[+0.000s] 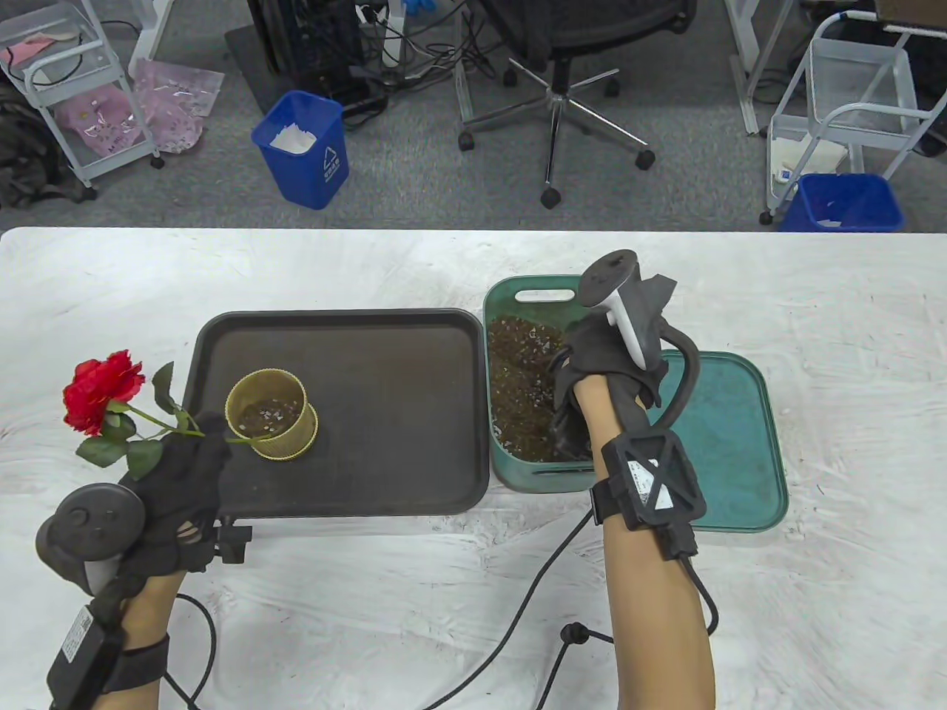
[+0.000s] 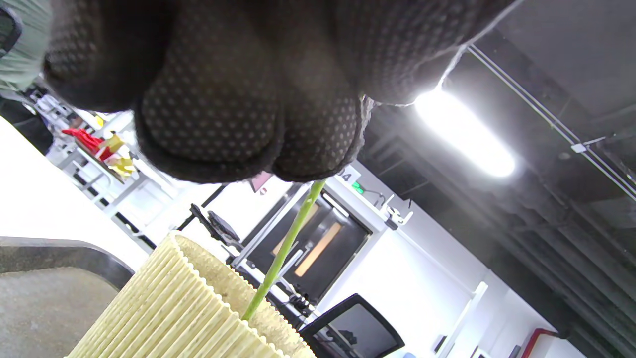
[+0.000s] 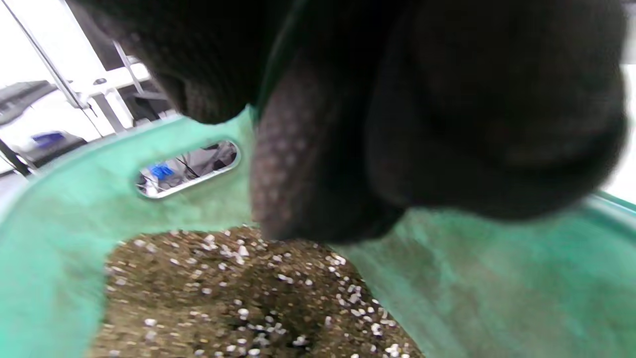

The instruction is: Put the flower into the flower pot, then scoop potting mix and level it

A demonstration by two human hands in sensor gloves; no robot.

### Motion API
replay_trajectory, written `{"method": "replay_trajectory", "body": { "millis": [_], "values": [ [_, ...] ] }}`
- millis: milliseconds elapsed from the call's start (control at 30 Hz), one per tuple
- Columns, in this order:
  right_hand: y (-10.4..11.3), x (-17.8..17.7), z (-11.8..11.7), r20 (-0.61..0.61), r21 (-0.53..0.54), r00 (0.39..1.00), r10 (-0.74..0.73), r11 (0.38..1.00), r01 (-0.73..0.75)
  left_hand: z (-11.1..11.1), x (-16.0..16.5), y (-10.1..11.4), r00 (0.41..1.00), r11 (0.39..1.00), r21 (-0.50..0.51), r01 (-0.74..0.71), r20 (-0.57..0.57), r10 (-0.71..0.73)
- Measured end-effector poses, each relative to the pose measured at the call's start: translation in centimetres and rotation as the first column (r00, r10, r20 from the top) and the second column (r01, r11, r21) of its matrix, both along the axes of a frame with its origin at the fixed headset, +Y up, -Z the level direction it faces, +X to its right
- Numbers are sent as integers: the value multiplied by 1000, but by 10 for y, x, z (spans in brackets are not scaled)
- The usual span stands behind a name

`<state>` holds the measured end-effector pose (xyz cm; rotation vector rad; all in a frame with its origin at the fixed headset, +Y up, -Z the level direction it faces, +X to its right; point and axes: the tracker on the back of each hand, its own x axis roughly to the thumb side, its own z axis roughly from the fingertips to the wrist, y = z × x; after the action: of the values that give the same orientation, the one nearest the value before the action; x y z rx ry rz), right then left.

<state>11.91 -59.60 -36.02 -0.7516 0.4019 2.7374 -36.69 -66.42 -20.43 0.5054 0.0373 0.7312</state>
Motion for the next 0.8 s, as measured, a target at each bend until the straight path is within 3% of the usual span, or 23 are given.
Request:
{"method": "replay_trajectory", "body": {
  "millis": [367, 800],
  "values": [
    [-40, -16, -24, -23, -98, 992, 123, 987, -124, 0, 0, 0, 1000, 1000, -2, 5, -6, -5],
    [-50, -10, -21, -47, -161, 981, -189, 971, 179, 0, 0, 0, 1000, 1000, -2, 4, -5, -4]
  ]
}}
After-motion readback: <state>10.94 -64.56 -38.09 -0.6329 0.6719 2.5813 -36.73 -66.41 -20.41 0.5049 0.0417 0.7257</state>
